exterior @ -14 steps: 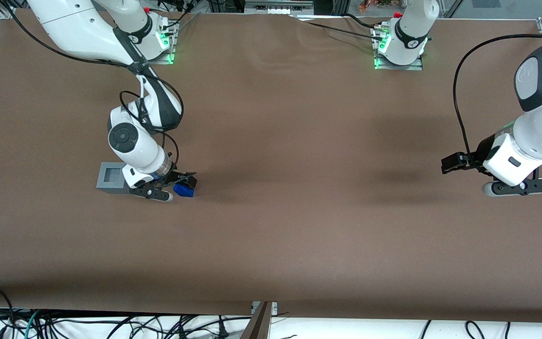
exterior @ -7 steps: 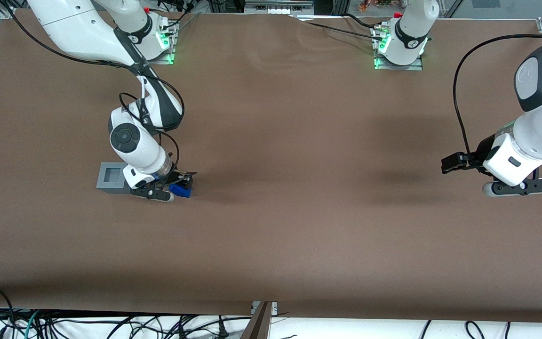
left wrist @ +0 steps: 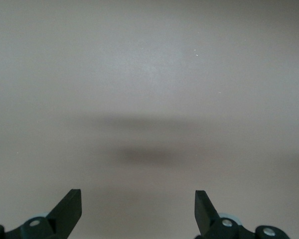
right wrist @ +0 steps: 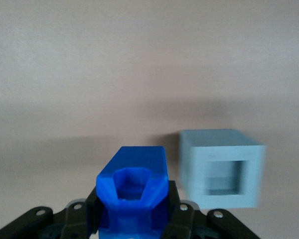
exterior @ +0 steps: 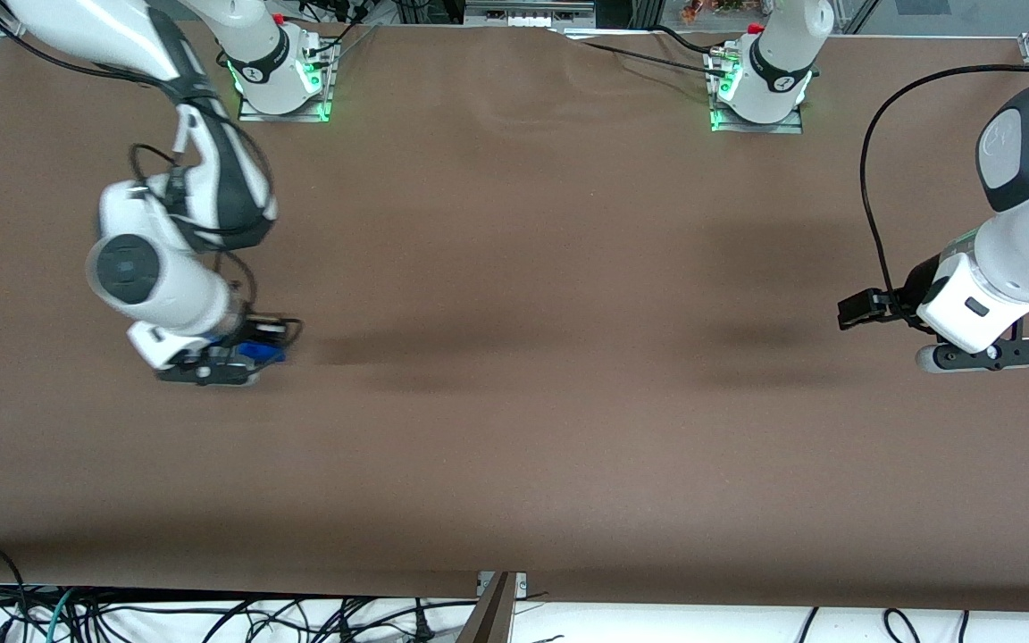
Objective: Insert blue part into gray base with right arm
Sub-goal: 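Carry the blue block over the gray base's square hole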
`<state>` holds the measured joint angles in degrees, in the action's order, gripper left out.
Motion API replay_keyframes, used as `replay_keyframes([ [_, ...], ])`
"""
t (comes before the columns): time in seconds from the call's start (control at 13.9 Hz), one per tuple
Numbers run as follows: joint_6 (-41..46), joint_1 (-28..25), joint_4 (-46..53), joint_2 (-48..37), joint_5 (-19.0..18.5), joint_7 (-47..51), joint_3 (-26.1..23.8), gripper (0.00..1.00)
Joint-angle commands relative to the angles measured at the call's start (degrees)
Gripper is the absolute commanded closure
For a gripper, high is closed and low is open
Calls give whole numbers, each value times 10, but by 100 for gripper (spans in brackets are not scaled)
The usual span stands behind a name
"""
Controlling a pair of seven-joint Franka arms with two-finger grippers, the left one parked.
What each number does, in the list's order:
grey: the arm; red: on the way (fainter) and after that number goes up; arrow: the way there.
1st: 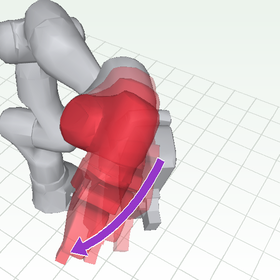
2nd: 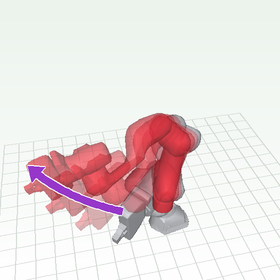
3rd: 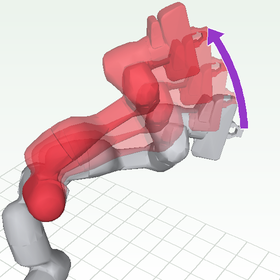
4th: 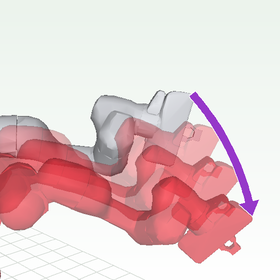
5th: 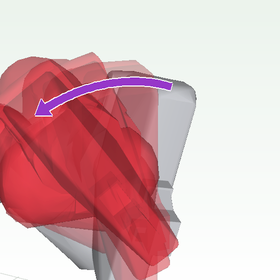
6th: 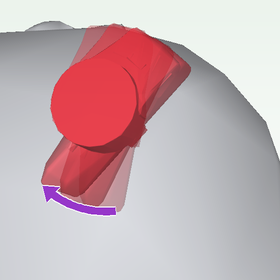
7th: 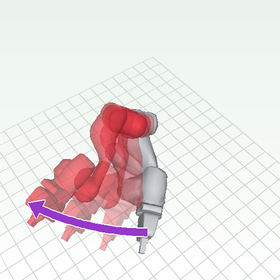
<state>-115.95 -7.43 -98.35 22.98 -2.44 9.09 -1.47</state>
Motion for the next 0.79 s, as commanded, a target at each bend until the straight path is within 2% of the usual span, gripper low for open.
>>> replay_keyframes([
  [0.0, 42, 4, 31, 6, 56, -144, 58, 100],
  [0.36, 33, 30, 20, 24, 57, -201, 70, 100],
  [0.72, 29, 31, -18, 16, 57, -161, 71, 100],
])
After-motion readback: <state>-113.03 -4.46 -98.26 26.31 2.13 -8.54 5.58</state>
